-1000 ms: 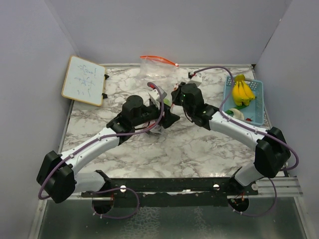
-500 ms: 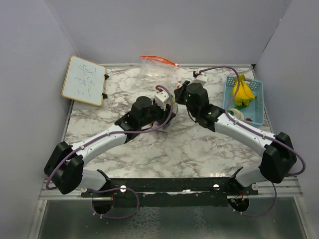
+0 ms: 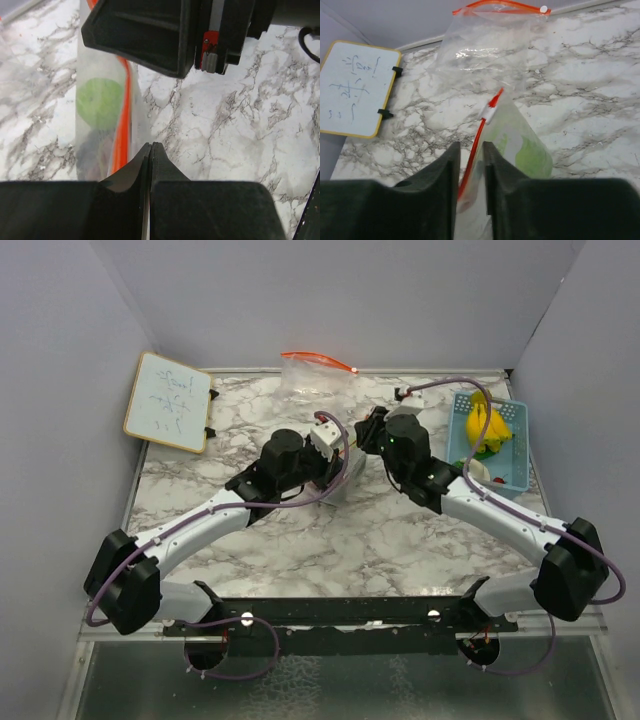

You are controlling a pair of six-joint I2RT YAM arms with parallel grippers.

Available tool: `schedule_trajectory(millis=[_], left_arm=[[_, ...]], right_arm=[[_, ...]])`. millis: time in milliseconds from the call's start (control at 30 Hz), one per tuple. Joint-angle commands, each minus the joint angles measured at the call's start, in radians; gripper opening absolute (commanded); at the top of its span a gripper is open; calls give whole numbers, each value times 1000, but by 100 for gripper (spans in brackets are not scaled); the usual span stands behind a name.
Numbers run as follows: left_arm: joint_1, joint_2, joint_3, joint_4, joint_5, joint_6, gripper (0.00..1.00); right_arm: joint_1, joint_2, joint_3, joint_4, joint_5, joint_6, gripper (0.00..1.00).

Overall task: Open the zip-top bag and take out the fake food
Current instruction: Pick up the zipper food storage bag at the center of the board.

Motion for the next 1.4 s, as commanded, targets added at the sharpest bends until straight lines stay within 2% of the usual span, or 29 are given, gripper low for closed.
schedule_trajectory(millis=[0,133,200,367,467,500,567,633,667,733,900,1100,1233,1300,1367], left_arm=[[-1,-89,62,-91,91,178,0],[17,-133,71,-140,115,241,0],[25,-143,80,-168,139,259,0],[46,-144,56,-137,147,253,0],[48,-134,41,-73,108,189,0],[48,-134,34,-45,105,169,8],[49,-142,27,3,123,145,42],[48,-139,43,20,128,131,64],[47,-131,61,16,130,128,72],[43,-102,103,4,130,119,80],[-14,-7,163,11,73,121,81],[-59,82,202,-15,-29,138,81],[-67,127,233,-42,-69,152,77],[-67,150,247,-56,-75,153,71],[-67,164,250,-55,-90,147,60]], right_arm=[[3,-109,-62,112,32,-170,39],[0,-174,-93,105,86,-267,59],[-9,-213,-119,115,54,-326,68],[-78,-357,-255,212,-81,-346,72],[-99,-351,-252,193,-124,-334,72],[-99,-341,-245,174,-124,-326,72],[-99,-333,-242,163,-115,-309,72],[-102,-335,-246,162,-96,-300,71],[-108,-335,-245,159,-84,-294,71],[-124,-334,-241,135,-64,-262,71],[-179,-324,-235,69,-41,-181,70],[-224,-337,-257,60,-52,-183,70],[-242,-350,-279,66,-66,-175,70],[-244,-352,-286,70,-73,-170,70],[-245,-348,-290,72,-80,-168,70]])
